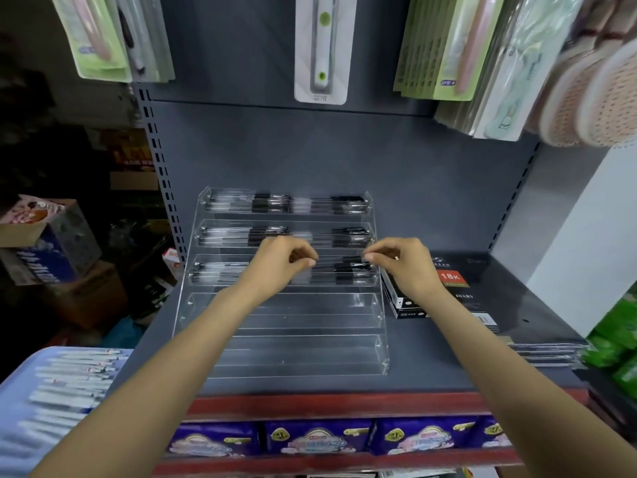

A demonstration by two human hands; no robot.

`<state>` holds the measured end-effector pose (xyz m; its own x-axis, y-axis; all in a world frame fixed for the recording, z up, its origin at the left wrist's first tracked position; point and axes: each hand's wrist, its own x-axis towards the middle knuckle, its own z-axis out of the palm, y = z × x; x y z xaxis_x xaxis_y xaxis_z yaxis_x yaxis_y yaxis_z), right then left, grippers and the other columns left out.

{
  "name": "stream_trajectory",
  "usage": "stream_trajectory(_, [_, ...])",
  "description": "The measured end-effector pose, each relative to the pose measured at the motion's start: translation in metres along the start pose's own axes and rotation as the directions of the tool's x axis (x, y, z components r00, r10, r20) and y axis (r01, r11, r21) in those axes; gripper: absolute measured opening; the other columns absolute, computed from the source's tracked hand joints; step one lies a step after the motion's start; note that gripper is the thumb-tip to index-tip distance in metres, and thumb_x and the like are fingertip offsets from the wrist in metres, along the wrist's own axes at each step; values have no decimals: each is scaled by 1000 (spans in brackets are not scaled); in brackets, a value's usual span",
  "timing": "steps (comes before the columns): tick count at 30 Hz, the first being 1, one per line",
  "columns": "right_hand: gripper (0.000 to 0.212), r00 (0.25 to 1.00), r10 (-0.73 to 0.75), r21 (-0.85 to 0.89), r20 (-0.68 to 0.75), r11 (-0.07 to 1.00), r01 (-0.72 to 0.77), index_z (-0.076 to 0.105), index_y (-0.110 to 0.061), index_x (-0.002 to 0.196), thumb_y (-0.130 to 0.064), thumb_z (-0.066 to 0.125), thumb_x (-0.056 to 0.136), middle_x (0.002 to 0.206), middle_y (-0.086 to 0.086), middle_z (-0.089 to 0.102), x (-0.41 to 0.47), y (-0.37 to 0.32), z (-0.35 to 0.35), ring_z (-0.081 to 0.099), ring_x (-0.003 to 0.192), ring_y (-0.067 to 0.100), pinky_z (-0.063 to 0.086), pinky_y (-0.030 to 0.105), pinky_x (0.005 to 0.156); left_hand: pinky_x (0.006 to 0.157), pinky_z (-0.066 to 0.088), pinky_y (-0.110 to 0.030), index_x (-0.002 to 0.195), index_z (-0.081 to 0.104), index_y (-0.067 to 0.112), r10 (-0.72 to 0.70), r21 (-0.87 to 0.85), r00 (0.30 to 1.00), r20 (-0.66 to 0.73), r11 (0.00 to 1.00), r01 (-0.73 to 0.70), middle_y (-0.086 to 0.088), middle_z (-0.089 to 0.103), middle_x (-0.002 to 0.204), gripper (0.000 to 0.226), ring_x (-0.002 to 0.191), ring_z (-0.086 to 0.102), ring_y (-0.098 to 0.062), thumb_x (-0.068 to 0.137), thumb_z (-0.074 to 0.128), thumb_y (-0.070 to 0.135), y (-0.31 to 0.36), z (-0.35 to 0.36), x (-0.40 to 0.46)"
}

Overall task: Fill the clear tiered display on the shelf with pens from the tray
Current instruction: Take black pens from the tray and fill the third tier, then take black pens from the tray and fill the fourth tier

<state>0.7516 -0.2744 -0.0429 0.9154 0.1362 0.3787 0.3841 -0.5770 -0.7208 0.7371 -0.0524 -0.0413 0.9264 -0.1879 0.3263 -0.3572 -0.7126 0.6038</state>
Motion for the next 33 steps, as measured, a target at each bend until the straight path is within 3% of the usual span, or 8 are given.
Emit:
stream_trajectory(2, [8,998,-48,-123,33,991,52,74,-13,89,-14,67,84,92,-1,72,0,1,5,64,87,9,43,3,72,80,43,-16,96,71,13,-25,30,999,32,999,24,1,68,94,12,86,60,-8,87,64,15,-6,2,0])
stream_trajectory(6, [15,992,-84,-385,99,915,116,72,-13,99,-18,61,89,103,1,70,1,1,15,54,105,14,40,19,82,83,47,-22,99,71,13,-58,73,998,39,996,55,-2,70,96,14,86,59,-8,87,64,14,-14,9,5])
stream_trajectory(11, [24,977,-106,-542,183,819,190,68,-17,112,-24,54,94,111,3,67,1,-1,14,51,111,14,47,30,86,84,39,-16,107,70,12,18,176,991,136,984,-42,-1,66,104,20,90,55,-7,89,61,18,-19,8,6])
stream_trajectory(16, [27,961,-111,-609,255,753,249,64,-19,118,-25,53,94,119,-3,59,-4,0,13,46,115,12,44,24,87,83,43,-21,109,69,15,78,228,989,123,968,-105,-1,62,101,21,89,55,-11,90,61,18,-27,12,5])
stream_trajectory(20, [25,965,-109,-660,239,711,243,64,-19,117,-23,52,95,116,0,60,-7,-4,16,50,112,16,49,31,88,76,44,-24,101,69,14,104,236,988,112,963,-128,1,61,95,14,83,56,-13,90,60,16,-23,15,7])
stream_trajectory(27, [26,967,-83,-711,240,663,234,59,-17,117,-9,52,94,116,2,58,-6,-1,25,53,109,19,50,32,85,83,51,-34,104,67,15,94,269,988,122,955,-124,-3,62,105,16,92,59,-18,92,56,16,-20,16,7])
stream_trajectory(33, [29,981,-119,-603,152,776,187,59,-11,122,-13,50,94,122,3,54,-22,-5,24,49,113,19,47,30,88,91,47,-35,115,62,14,85,264,996,14,961,-85,-4,59,112,24,107,53,-20,92,56,18,-9,14,-11])
